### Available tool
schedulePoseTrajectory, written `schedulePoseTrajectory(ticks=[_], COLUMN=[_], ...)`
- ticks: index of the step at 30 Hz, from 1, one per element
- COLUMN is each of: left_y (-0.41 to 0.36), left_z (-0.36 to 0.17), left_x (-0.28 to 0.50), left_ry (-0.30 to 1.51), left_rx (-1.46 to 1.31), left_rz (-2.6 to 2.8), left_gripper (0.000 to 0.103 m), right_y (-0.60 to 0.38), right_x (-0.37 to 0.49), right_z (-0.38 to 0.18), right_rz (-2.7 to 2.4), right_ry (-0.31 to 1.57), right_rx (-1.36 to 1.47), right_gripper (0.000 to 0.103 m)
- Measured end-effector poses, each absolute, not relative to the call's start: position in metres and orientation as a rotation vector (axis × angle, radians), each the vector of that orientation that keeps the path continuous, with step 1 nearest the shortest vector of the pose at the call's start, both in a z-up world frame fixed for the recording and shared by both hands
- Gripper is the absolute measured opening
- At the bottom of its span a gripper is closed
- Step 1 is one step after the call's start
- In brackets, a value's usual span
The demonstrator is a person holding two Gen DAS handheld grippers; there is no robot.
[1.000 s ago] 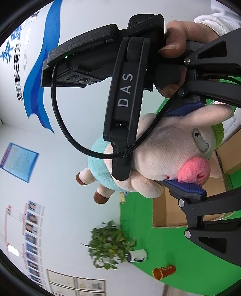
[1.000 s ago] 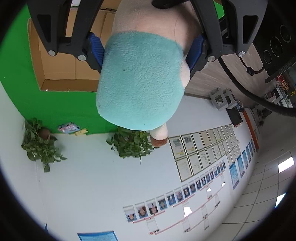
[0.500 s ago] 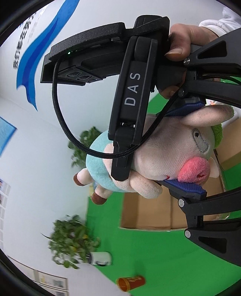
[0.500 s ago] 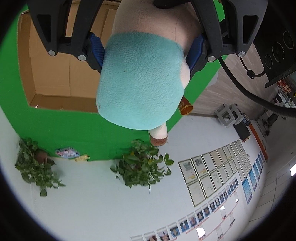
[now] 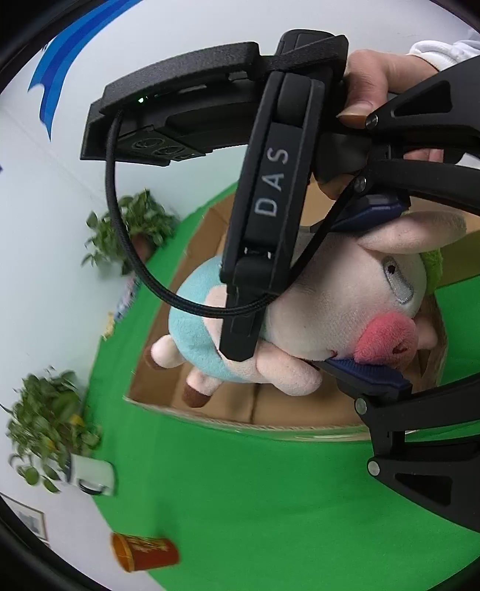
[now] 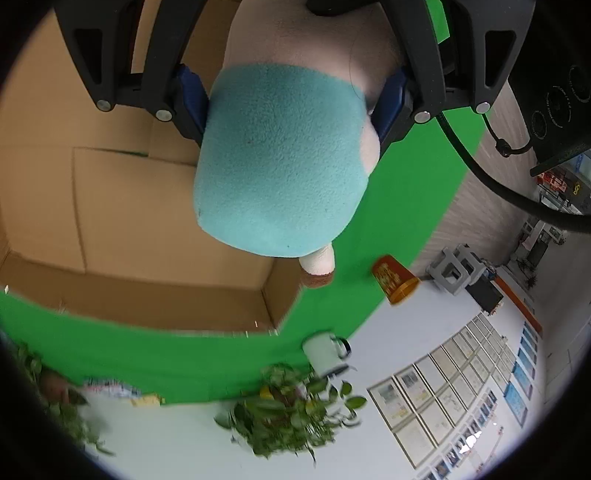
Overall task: Organize objects
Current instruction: 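Carry the plush pig with the left tool over the open cardboard box, then lower the plush pig into the box and open the left tool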
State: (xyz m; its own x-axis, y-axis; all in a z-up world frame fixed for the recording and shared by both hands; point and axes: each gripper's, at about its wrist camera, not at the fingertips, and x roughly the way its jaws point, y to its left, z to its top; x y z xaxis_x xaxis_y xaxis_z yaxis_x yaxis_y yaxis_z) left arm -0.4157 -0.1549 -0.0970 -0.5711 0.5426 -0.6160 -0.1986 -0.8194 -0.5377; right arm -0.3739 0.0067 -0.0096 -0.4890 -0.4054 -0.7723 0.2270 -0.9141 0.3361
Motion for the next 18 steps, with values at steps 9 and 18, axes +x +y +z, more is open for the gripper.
schedulePoseTrajectory(ticks=[9, 18], left_y=[-0.166, -0.188], left_z=[-0.098, -0.111], left_x=[-0.397, -0.416], left_ry=[-0.466, -0.515], left_rx=[-1.119, -1.163], left_rz=[2.522, 2.546], left_gripper=[0.064, 0.047], right_y=[0.01, 0.04], right_x=[-0.382, -0.365], right_z=[-0.037, -0.009], right_rz=[-2.311, -2.228], right_ry=[-0.437, -0.594], right_rx=[1.417, 1.314], right_gripper=[0.087, 0.091])
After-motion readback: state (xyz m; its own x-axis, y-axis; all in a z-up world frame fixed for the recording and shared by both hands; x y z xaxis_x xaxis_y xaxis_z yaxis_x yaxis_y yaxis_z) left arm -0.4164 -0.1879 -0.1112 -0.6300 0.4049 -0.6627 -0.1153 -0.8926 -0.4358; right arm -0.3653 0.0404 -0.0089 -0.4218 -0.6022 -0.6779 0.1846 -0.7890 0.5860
